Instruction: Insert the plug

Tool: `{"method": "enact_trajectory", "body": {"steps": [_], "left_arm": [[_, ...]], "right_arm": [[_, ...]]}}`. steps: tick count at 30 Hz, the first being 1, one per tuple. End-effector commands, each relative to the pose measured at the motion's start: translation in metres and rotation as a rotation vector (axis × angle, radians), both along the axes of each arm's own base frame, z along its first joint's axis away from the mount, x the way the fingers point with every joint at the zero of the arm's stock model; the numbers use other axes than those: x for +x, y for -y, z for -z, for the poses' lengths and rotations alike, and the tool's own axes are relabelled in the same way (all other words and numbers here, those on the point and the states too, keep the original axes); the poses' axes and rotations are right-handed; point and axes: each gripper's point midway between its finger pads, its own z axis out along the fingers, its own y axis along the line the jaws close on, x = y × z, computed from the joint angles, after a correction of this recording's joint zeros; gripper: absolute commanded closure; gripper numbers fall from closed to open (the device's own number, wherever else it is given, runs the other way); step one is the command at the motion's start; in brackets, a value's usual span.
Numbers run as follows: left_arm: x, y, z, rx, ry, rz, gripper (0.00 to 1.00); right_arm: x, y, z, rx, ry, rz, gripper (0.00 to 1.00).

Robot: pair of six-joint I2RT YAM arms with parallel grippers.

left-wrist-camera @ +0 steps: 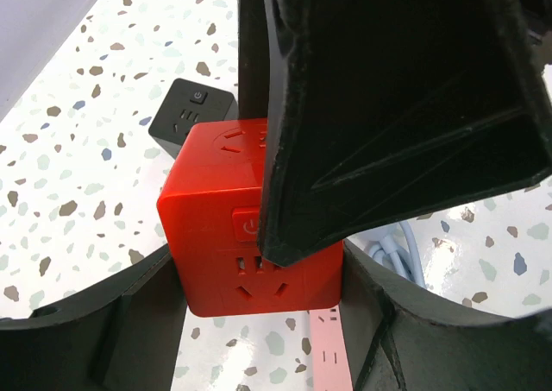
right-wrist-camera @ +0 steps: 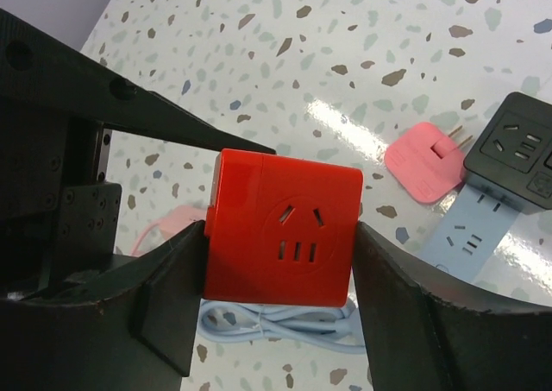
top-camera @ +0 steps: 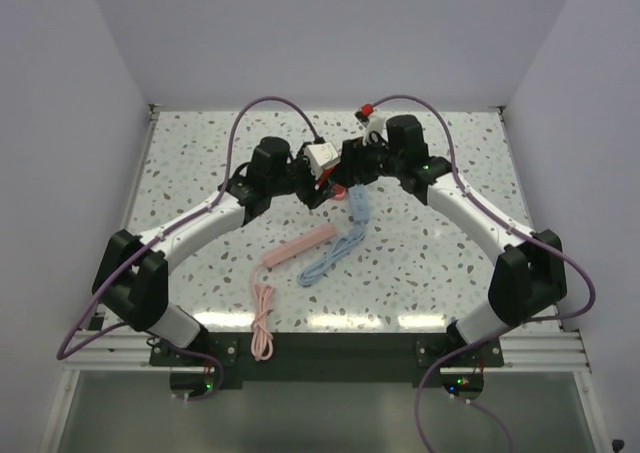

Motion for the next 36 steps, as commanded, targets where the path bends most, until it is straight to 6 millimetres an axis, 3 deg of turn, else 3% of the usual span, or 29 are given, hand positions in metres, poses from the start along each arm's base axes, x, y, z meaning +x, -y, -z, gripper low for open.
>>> {"method": "enact_trajectory", "body": {"steps": [1,2,4,9,10,15,24,36], "left_arm": [[0.004,0.01,-0.06,-0.124,0.201,0.026,1.0],[0.003,0.01,-0.062,-0.133,0.213,0.023,1.0],[0.001,0.008,-0.066,-0.155,0.25,0.02,0.92],[-0.004,0.009,-0.072,-0.217,0.291,0.027,0.74],[-0.004,0.009,-0.071,-0.219,0.29,0.029,0.62],[-0.009,0.012,-0.071,-0.254,0.311,0.054,0.44],[-0.024,0.018,-0.082,-0.335,0.344,0.126,0.35],[-0.024,0.032,-0.081,-0.397,0.341,0.186,0.26]], "right_arm": [[0.004,-0.006,0.001,0.026,-0.03,-0.023,0.74],[0.003,-0.005,0.008,0.028,-0.05,-0.024,0.88],[0.008,0.001,0.01,0.049,-0.061,0.0,0.98],[0.016,0.02,0.012,0.111,-0.092,0.055,1.0],[0.017,0.024,0.016,0.117,-0.102,0.066,1.0],[0.024,0.038,0.009,0.21,-0.114,0.101,1.0],[0.021,0.036,0.0,0.341,-0.152,0.081,1.0],[0.016,0.032,-0.001,0.437,-0.187,0.082,1.0]]}}
